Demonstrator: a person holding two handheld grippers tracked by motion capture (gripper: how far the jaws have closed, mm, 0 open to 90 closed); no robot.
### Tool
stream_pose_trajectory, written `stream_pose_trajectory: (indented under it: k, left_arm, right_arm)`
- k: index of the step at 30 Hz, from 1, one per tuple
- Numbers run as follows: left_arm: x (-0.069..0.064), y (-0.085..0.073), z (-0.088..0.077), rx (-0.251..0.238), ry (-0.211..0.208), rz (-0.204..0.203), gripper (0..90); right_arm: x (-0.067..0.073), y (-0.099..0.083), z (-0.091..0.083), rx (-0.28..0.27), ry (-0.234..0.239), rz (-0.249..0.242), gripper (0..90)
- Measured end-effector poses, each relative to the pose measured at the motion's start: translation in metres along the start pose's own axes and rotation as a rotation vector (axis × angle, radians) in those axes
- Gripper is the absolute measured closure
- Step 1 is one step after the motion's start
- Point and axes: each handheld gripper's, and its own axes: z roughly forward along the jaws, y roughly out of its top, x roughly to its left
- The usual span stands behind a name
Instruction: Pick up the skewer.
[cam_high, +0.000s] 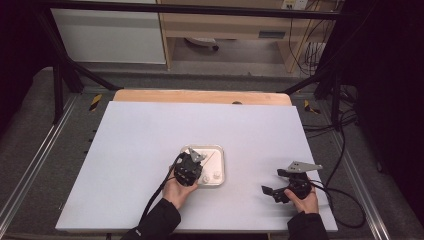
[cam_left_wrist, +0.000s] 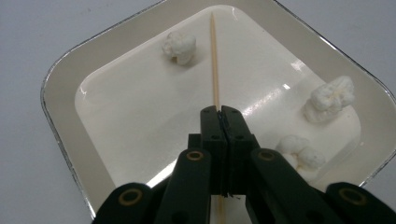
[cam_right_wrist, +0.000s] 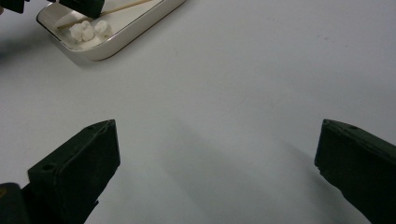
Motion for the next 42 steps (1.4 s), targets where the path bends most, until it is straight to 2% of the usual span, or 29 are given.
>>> stream_pose_trajectory:
  k: [4, 10, 20, 24, 32, 35, 40, 42]
  left_arm:
    - [0.002, -0.002, 0.000, -0.012, -0.016, -0.019, 88.9]
    - [0.006, -0.004, -0.002, -0.041, -0.019, -0.026, 89.0]
    - [0.013, -0.004, -0.019, -0.106, -0.041, -0.021, 89.1]
    - [0.016, -0.005, -0.029, -0.129, -0.073, -0.023, 89.0]
    - [0.024, -0.006, -0.049, -0.119, -0.123, 0.042, 89.0]
    - [0.024, -0.006, -0.054, -0.110, -0.144, 0.062, 89.0]
    - [0.020, -0.003, -0.059, -0.090, -0.169, 0.096, 89.0]
    - [0.017, -0.001, -0.060, -0.085, -0.172, 0.113, 89.1]
  right_arm:
    - [0.000, 0.000, 0.001, 0.001, 0.001, 0.001, 0.7]
    - [0.000, 0.000, 0.001, 0.001, 0.001, 0.000, 0.7]
    - [0.000, 0.000, 0.000, 0.003, -0.001, -0.003, 0.7]
    - [0.002, 0.001, 0.001, 0.002, 0.001, -0.003, 0.7]
    - [0.009, 0.008, 0.002, -0.006, -0.015, -0.042, 0.7]
    - [0.014, 0.012, 0.004, -0.002, -0.039, -0.087, 0.6]
    - [0.024, 0.020, 0.008, 0.020, -0.083, -0.135, 0.6]
    - [0.029, 0.023, 0.008, 0.030, -0.091, -0.177, 0.7]
